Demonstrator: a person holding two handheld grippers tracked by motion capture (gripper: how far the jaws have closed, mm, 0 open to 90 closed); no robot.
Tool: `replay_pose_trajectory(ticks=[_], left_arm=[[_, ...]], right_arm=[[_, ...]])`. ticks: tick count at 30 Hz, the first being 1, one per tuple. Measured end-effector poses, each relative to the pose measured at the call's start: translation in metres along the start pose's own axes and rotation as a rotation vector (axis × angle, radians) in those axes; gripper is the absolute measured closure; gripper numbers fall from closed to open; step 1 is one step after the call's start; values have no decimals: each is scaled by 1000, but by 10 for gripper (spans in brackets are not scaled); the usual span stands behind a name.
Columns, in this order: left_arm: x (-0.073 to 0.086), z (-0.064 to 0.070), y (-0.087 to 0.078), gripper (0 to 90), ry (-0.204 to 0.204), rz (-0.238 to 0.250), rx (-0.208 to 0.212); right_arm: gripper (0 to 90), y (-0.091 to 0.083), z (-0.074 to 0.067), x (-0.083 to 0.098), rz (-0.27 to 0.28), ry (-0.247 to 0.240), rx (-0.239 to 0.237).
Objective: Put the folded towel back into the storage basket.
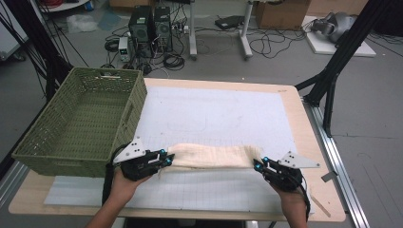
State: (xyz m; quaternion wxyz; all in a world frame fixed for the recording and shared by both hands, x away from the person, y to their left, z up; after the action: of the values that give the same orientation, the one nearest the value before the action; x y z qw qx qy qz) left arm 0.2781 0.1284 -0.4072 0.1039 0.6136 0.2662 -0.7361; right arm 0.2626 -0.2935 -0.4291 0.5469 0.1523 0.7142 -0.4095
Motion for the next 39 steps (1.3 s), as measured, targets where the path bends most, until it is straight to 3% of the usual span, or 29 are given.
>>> replay_pose_trajectory(ticks=[6,23,39], left_arm=[[-5,0,-11,818,20,25,-15],[-14,-2,-44,818,63,54,-84],[-32,-18,-87,818,53,135,-190]], right_arm=[[800,0,-2,-14,87,-20,-24],[804,21,-7,-48,144,-78,-48],[805,67,-19,-118,168,-184,-55]])
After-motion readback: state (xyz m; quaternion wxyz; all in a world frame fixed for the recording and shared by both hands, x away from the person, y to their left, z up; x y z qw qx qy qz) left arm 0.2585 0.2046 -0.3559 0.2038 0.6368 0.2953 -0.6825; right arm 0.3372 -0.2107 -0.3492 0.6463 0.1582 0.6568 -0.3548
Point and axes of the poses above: each handheld gripper's, and its own axes: y roughly forward along the jaws, x roughly out of its underside, z roughly to its right, the point moved 2 cm from there along y, roughly forward along the jaws
